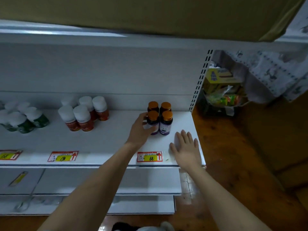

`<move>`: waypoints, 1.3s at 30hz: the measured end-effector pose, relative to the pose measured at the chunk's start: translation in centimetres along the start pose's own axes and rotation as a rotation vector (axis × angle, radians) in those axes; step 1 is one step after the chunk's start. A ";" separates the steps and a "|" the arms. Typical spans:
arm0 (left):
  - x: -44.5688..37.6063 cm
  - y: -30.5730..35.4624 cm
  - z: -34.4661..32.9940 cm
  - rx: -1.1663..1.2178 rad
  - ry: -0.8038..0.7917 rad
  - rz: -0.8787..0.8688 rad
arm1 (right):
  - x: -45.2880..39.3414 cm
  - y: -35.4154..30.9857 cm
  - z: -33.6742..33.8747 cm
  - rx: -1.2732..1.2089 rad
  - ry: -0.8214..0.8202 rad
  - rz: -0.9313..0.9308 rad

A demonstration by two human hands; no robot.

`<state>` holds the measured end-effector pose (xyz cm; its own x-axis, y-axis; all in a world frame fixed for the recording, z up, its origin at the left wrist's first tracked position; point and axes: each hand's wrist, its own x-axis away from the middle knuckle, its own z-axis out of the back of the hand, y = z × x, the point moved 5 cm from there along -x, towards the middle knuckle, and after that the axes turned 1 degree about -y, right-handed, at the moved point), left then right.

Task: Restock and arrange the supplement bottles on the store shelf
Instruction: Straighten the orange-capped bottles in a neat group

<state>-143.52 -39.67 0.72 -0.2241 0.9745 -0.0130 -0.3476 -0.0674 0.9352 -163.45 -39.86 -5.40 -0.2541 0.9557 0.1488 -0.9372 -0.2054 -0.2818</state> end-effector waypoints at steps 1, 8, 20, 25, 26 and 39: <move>-0.2 -0.1 0.0 0.029 0.002 -0.002 | 0.0 0.0 0.0 0.014 0.021 -0.002; -0.8 -1.1 0.2 0.078 -0.035 0.001 | 0.0 -0.1 0.0 0.020 0.054 -0.005; 3.3 2.7 6.0 0.382 -0.158 0.172 | 1.7 -4.3 5.3 -0.674 0.069 -0.018; 5.1 5.4 8.4 0.395 -0.239 0.094 | 4.2 -10.4 7.2 -1.222 -0.110 0.121; 5.3 5.7 8.7 0.399 -0.249 0.086 | 4.7 -11.3 7.4 -1.321 -0.147 0.142; 6.6 6.2 10.2 0.394 -0.175 0.095 | 6.4 -14.2 7.4 -1.467 0.020 0.123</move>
<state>-137.92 -31.48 10.06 -0.0686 0.9918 0.1082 0.0488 -0.1050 0.9933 -153.58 -32.43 6.58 -0.2980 0.9536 0.0435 0.1687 0.0975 -0.9808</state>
